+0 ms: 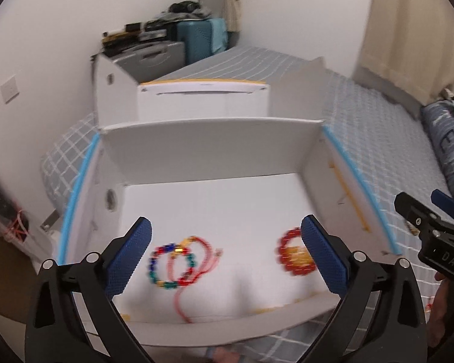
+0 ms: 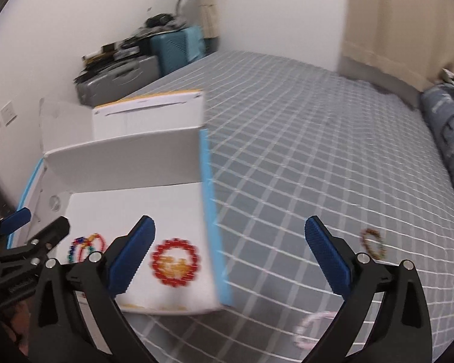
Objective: Organize jewelry
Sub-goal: 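Move both tools away from the box over the remaining bracelets on the bed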
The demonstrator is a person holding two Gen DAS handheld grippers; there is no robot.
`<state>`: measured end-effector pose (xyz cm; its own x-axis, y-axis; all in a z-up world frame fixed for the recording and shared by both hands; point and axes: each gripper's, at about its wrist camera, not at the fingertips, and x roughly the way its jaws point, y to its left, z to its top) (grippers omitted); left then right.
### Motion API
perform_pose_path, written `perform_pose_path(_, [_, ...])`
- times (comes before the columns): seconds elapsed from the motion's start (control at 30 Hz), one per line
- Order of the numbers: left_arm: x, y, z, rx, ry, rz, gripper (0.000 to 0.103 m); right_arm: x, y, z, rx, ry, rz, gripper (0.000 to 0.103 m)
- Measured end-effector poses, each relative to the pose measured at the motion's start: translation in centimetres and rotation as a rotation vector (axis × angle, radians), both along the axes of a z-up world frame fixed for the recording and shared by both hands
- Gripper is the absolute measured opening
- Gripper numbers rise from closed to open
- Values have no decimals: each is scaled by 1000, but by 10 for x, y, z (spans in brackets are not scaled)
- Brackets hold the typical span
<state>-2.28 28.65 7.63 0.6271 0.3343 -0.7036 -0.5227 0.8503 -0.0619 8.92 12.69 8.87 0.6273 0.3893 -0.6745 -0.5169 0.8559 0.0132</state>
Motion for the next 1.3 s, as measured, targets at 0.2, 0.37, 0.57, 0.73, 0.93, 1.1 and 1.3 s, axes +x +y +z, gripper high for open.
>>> perform_pose_path(0.2, [33,-48,-2,-11,-12,-93,97,8,-74,2,-3,-25,-113,95])
perform_pose_path(0.37, [60,-87,-8,-14,1,-163,97,22,-133,-6,-7,-7,-204,95])
perform_pose_path(0.57, [97,-143,-16,-8,20,-260,97,34,-194,-16,-15,21,-284,95])
perform_pose_path(0.73, [121,-185,-24,19,28,-312,97,32,-236,-27,-10,54,-331,95])
perform_pose_path(0.93, [145,-221,-32,5,40,-381,97,31,-280,-39,-43,75,-391,95])
perform_pose_path(1.1, [159,-246,-39,7,50,-426,97,29,-307,-49,-58,96,-428,95])
perform_pose_path(1.3, [178,-267,-48,17,77,-455,97,28,-320,-61,-67,117,-445,95])
